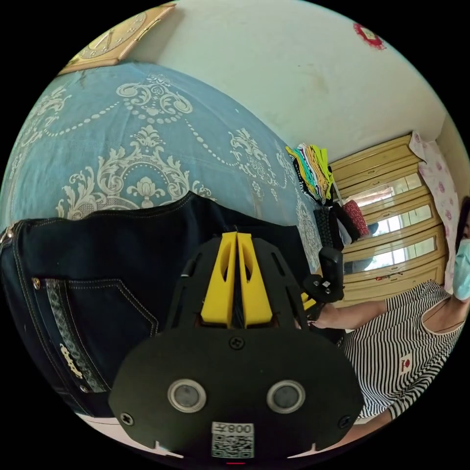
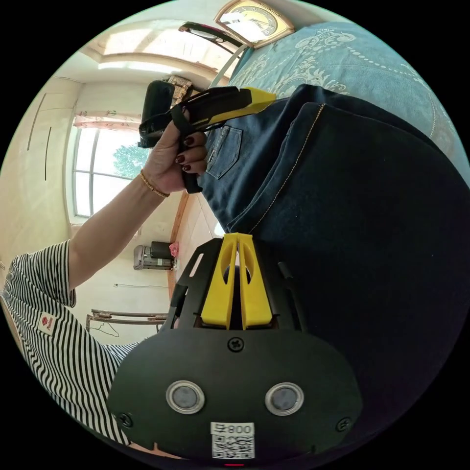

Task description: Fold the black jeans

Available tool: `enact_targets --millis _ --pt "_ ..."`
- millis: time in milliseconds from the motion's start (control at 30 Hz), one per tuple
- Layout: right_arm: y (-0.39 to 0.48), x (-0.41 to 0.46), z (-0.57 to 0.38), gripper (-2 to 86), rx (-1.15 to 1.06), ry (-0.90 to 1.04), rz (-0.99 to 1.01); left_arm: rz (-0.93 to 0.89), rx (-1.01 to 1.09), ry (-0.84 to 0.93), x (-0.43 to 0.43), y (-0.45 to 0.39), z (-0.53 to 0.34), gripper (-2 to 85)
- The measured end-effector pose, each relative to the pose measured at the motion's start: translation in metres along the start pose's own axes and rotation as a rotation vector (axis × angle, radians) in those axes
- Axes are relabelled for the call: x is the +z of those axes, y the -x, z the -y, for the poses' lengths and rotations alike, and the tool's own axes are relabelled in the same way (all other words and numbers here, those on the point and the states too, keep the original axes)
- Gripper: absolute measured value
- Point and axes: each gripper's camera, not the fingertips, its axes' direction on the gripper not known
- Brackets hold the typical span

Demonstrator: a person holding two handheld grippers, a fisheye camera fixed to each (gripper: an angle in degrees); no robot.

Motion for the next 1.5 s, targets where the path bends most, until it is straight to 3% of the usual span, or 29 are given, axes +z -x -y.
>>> enact_targets --millis 233,433,700,967,1100,1233,1267,1500 --pt "0.012 0.01 0.012 0.1 -0.003 -0.062 0.004 -0.031 0.046 -0.014 0.021 -0.028 -0.072 0.2" --pt "0.017 -0.02 0.063 0.0 -0.023 -0.167 -0.132 0.211 0.056 0.069 0.047 -0.056 -0.128 0.1" --pt "0.022 0.048 0.135 0.1 -0.039 0.006 -0.417 0.44 0.139 0.147 0.088 -0.091 -0.153 0.2" --pt "0.045 0.058 0.109 0.1 -0.057 0.003 -0.452 0.508 0.16 0.187 0.113 -0.128 -0.167 0.1" --pt "0.071 0.03 0.065 0.1 -0.115 -0.059 -0.452 0.54 0.224 0.112 0.112 -0.163 -0.186 0.0" --pt "0.058 0.043 0.007 0.1 -0.06 0.012 -0.522 0.589 0.188 0.209 0.145 -0.171 -0.204 0.1" --pt "0.045 0.057 -0.002 0.1 -0.03 0.077 -0.533 0.586 0.191 0.183 0.148 -0.175 -0.208 0.1" --pt "0.046 0.021 -0.061 0.5 -0.042 0.006 -0.466 0.529 0.174 0.189 0.152 -0.203 -0.214 0.1"
